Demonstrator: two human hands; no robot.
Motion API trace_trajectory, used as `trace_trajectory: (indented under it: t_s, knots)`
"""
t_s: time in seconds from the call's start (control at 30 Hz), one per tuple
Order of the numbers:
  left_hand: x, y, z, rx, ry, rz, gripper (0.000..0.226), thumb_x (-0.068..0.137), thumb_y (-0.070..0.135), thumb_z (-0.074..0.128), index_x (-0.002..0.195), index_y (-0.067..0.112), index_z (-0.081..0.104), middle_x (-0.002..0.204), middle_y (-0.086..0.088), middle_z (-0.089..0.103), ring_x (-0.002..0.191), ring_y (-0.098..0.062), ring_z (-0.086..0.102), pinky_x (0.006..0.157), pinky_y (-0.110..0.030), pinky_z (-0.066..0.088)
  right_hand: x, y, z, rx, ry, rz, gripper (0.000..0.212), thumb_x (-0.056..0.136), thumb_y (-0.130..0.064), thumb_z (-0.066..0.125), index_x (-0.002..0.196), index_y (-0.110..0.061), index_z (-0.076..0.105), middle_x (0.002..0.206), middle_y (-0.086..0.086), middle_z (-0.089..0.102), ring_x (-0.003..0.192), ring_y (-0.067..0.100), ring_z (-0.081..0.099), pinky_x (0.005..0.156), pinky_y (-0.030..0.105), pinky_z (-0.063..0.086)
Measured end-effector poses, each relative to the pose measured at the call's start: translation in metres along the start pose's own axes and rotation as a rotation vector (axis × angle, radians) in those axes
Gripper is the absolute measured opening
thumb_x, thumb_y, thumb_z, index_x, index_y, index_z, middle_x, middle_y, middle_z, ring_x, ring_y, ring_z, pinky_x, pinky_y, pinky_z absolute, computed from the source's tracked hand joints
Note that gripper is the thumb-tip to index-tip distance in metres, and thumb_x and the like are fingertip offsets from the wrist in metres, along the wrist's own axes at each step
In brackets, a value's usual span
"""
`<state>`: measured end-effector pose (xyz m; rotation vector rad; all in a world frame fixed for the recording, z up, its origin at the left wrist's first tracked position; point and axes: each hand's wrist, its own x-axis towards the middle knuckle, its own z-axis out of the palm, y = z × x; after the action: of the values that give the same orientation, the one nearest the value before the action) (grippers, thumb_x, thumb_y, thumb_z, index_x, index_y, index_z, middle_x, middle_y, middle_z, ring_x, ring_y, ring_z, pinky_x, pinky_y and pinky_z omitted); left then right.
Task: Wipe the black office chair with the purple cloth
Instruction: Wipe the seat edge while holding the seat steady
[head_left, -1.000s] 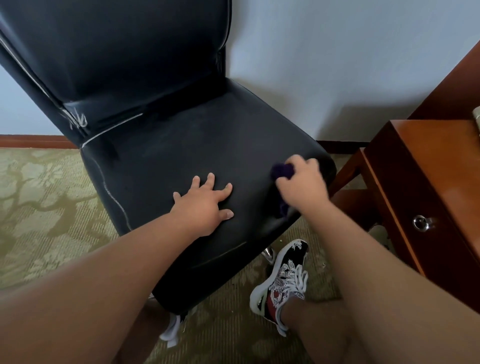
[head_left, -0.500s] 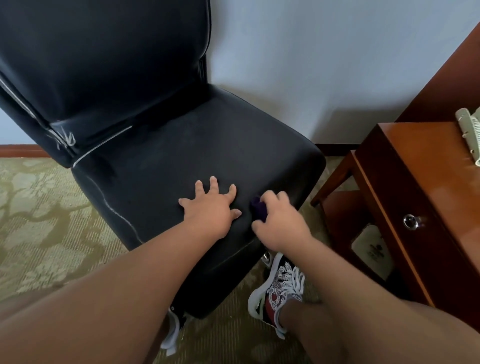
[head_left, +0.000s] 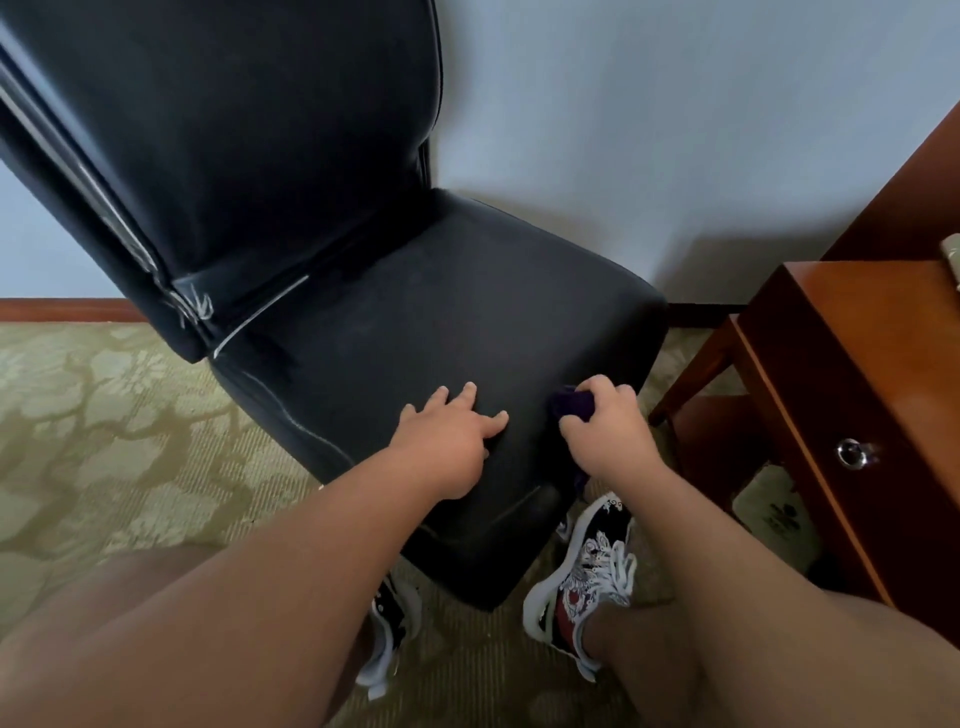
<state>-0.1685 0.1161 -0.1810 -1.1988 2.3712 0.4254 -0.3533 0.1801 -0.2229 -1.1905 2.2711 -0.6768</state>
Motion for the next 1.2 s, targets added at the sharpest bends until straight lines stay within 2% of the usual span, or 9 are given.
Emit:
trace_trajectory:
  t_s: [0.1,0.17,0.3,0.43,0.53,0.63,0.87,1.0,1.2]
  knots:
    - [-0.009,-0.005,0.008,-0.038,0.022,-0.016,0.059,0.106,0.037,0.042,0.156,0.048,0.011,0.168,-0.001,-0.008,0.154,-0.032,-0.004,0.120,-0.060,0.012,0.010,0.003,-0.004,0.038,0.038,0.068,0.032,0.088,-0.026,0.059,0.119,-0.023,0.051,0.113,0.002,0.039,0.100,0.031,0.056,0.084,0.035,0.046]
    - [-0.010,-0.007,0.014,-0.062,0.050,-0.012,0.060,0.104,0.045,0.041,0.155,0.049,0.010,0.168,0.002,-0.008,0.154,-0.030,-0.004,0.120,-0.062,0.012,0.002,-0.001,-0.003,-0.054,0.003,0.023,0.032,0.087,-0.028,0.060,0.117,-0.022,0.051,0.113,0.004,0.040,0.103,0.034,0.056,0.086,0.037,0.046]
    - [-0.005,-0.005,0.018,-0.064,0.085,-0.007,0.057,0.104,0.049,0.041,0.155,0.050,0.014,0.168,0.001,-0.005,0.153,-0.031,-0.005,0.119,-0.064,0.010,-0.046,-0.019,0.015,-0.369,-0.108,-0.330,0.036,0.080,-0.034,0.059,0.112,-0.021,0.047,0.111,0.004,0.043,0.098,0.036,0.059,0.080,0.041,0.051]
    - [0.003,0.000,0.010,-0.053,0.038,-0.019,0.057,0.106,0.030,0.042,0.154,0.050,0.018,0.168,-0.002,-0.002,0.153,-0.032,-0.006,0.120,-0.063,0.008,-0.082,-0.031,0.029,-0.400,-0.256,-0.487,0.045,0.080,-0.036,0.055,0.123,-0.025,0.046,0.110,-0.001,0.042,0.092,0.029,0.058,0.072,0.037,0.050]
    - [0.006,0.002,0.005,-0.058,-0.005,-0.023,0.056,0.107,0.031,0.041,0.154,0.050,0.017,0.168,-0.002,-0.003,0.153,-0.032,-0.006,0.120,-0.061,0.009,-0.071,-0.028,0.026,-0.343,-0.262,-0.467,0.042,0.082,-0.036,0.057,0.122,-0.027,0.050,0.106,-0.004,0.043,0.093,0.027,0.059,0.071,0.034,0.047]
    - [0.008,-0.002,0.008,-0.066,0.020,-0.002,0.052,0.107,0.041,0.035,0.154,0.051,0.016,0.168,0.000,-0.002,0.154,-0.031,-0.004,0.120,-0.060,0.009,-0.046,-0.025,0.025,-0.261,-0.146,-0.405,0.030,0.081,-0.035,0.059,0.109,-0.027,0.054,0.099,-0.005,0.044,0.093,0.026,0.060,0.070,0.031,0.043]
    - [0.015,0.008,0.014,-0.091,0.067,0.008,0.057,0.103,0.055,0.036,0.155,0.050,0.014,0.168,-0.001,-0.001,0.154,-0.030,-0.004,0.120,-0.062,0.005,0.037,-0.026,0.006,-0.205,0.034,-0.149,0.029,0.082,-0.033,0.060,0.108,-0.024,0.052,0.108,0.003,0.046,0.096,0.030,0.057,0.081,0.038,0.049]
    - [0.025,0.020,0.019,-0.090,0.114,-0.002,0.056,0.103,0.056,0.032,0.155,0.047,0.013,0.168,-0.004,0.000,0.153,-0.034,-0.002,0.118,-0.065,0.008,0.058,-0.021,-0.006,-0.181,-0.025,-0.094,0.020,0.081,-0.032,0.059,0.099,-0.025,0.054,0.102,0.000,0.046,0.093,0.028,0.054,0.075,0.034,0.043]
    - [0.037,0.041,0.010,-0.061,0.100,-0.057,0.057,0.104,0.055,0.029,0.156,0.045,0.010,0.167,-0.010,0.001,0.152,-0.038,0.001,0.115,-0.069,0.012,0.023,-0.006,-0.015,-0.219,-0.140,-0.123,0.017,0.078,-0.033,0.062,0.087,-0.025,0.052,0.091,-0.001,0.050,0.087,0.027,0.058,0.074,0.037,0.050]
